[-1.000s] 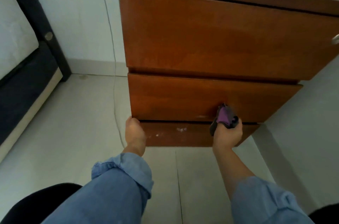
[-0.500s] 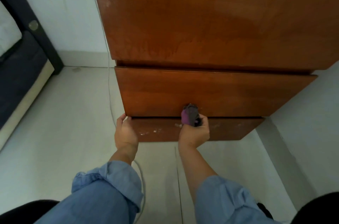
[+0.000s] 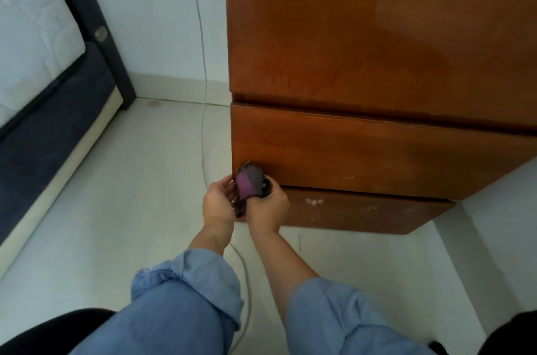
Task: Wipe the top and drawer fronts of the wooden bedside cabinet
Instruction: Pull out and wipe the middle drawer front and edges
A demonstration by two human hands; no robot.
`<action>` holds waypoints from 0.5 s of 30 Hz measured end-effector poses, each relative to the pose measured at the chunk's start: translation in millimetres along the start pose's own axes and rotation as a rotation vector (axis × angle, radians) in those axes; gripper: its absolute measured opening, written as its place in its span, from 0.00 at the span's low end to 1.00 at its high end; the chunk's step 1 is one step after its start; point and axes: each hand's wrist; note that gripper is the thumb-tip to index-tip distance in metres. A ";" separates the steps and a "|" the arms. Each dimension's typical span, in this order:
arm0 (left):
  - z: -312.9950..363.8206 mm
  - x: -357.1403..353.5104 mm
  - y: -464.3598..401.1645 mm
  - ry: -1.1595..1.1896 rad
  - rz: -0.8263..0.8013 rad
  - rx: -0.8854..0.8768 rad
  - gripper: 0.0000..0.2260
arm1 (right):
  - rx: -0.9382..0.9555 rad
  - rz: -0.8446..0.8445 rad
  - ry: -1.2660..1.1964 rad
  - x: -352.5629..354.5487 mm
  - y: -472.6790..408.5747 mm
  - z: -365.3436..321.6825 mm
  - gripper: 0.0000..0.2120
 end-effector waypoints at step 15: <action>-50.5 -11.5 -47.8 -0.471 -0.020 -0.127 0.37 | -0.691 -0.294 -0.510 146.5 -13.1 0.2 0.13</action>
Point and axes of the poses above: each hand's wrist, its own y-axis away from the middle knuckle, its own x-axis out of the back of the hand, z = x × y, and after that the axes turned 6 degrees about z, right-handed
